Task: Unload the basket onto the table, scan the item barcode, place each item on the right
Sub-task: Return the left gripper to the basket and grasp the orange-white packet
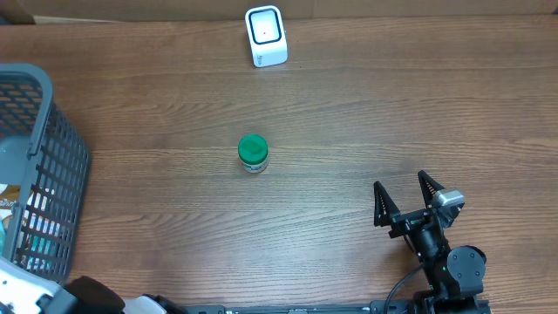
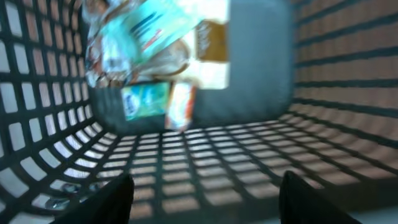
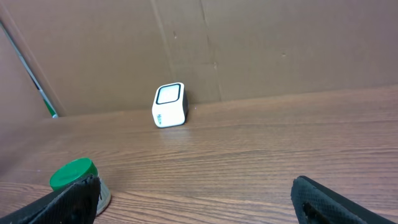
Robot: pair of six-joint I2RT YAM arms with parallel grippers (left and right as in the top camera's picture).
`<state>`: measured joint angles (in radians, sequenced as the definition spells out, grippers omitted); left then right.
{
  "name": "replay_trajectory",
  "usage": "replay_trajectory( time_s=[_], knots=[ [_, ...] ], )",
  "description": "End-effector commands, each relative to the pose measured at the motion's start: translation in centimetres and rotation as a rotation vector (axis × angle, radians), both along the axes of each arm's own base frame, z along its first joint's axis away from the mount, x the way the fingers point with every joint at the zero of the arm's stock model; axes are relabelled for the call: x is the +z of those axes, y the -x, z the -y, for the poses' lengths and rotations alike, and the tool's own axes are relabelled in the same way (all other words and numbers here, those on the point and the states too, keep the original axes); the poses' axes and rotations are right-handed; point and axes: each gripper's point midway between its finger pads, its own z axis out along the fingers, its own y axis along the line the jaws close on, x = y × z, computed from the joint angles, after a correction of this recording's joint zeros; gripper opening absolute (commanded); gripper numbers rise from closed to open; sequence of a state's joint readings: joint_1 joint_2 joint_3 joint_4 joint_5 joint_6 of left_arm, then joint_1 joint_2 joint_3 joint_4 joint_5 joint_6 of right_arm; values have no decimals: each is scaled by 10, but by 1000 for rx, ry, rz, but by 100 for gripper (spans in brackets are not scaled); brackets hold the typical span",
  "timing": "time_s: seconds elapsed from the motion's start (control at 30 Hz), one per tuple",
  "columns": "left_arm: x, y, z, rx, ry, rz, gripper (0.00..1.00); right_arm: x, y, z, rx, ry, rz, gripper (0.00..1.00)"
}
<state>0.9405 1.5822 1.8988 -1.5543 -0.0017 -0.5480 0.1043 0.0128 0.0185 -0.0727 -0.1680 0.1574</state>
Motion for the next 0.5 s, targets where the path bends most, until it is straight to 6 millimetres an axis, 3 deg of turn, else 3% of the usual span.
replay_trajectory(
  time_s=[0.0, 0.2, 0.47],
  knots=[
    [-46, 8, -1, -45, 80, -67, 52, -2, -1, 3, -16, -3, 2, 100],
    [-115, 9, -3, -63, 134, -107, 47, -2, -1, 3, -16, -3, 2, 100],
    [-158, 10, -8, -68, 122, -131, 47, -2, -1, 3, -16, -3, 2, 100]
  ],
)
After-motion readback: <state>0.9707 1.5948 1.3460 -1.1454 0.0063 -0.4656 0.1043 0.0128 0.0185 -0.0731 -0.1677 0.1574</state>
